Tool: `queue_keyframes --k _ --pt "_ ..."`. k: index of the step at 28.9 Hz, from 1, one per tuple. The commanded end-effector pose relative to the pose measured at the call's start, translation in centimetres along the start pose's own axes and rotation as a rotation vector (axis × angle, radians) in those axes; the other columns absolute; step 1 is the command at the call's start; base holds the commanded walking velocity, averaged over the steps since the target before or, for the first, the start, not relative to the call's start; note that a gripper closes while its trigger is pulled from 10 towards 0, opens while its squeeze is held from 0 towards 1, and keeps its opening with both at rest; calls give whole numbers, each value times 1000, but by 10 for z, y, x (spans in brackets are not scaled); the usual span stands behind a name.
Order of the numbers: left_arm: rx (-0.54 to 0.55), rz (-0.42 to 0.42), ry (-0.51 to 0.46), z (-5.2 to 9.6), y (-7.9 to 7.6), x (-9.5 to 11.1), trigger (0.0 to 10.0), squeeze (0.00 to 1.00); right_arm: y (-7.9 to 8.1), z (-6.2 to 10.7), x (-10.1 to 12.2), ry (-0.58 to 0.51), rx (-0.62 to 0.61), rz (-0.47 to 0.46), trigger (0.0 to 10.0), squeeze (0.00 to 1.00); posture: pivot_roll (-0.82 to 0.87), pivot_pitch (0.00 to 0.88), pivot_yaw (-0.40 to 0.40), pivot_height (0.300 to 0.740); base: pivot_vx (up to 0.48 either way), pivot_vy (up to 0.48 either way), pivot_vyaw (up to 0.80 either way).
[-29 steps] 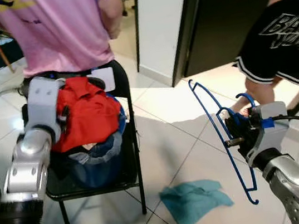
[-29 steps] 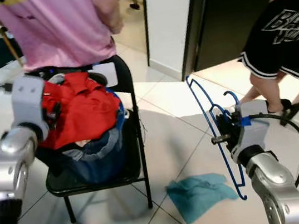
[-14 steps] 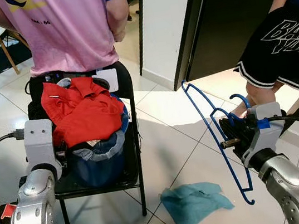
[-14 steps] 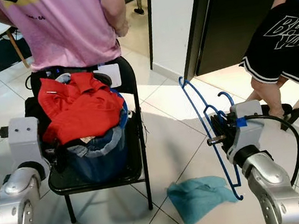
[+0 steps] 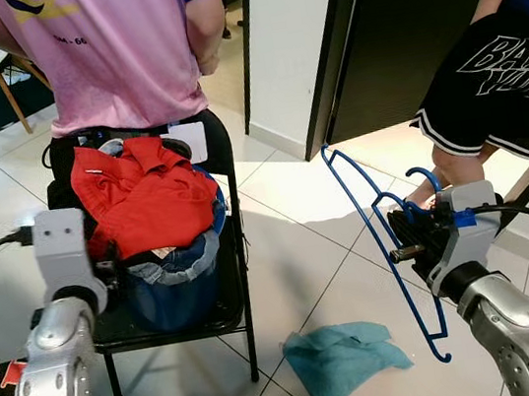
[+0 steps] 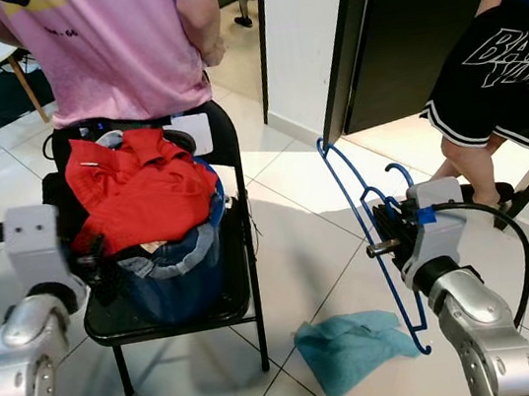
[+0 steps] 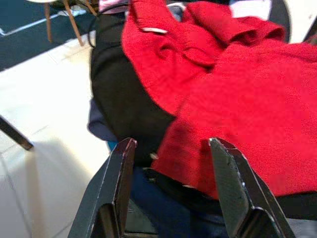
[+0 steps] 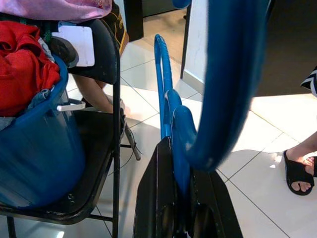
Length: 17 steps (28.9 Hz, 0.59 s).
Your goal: Hang hanger
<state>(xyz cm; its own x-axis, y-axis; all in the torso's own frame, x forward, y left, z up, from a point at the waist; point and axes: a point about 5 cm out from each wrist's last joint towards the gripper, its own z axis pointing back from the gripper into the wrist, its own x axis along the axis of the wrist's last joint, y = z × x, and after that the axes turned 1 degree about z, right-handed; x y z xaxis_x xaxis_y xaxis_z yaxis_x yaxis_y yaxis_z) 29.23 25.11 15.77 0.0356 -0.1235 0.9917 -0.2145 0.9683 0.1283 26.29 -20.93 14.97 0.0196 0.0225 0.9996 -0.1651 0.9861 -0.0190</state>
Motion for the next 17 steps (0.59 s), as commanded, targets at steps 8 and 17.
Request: queue_keyframes --k 8,17 --pt "37 -34 -53 -10 27 -4 10000 0 -5 1 0 9 -11 11 10000 0 -1 140 -96 740 0 0 0" --pt "-198 92 -110 -19 -5 -12 10000 0 -6 3 2 9 -13 16 10000 0 -18 150 -102 740 0 0 0"
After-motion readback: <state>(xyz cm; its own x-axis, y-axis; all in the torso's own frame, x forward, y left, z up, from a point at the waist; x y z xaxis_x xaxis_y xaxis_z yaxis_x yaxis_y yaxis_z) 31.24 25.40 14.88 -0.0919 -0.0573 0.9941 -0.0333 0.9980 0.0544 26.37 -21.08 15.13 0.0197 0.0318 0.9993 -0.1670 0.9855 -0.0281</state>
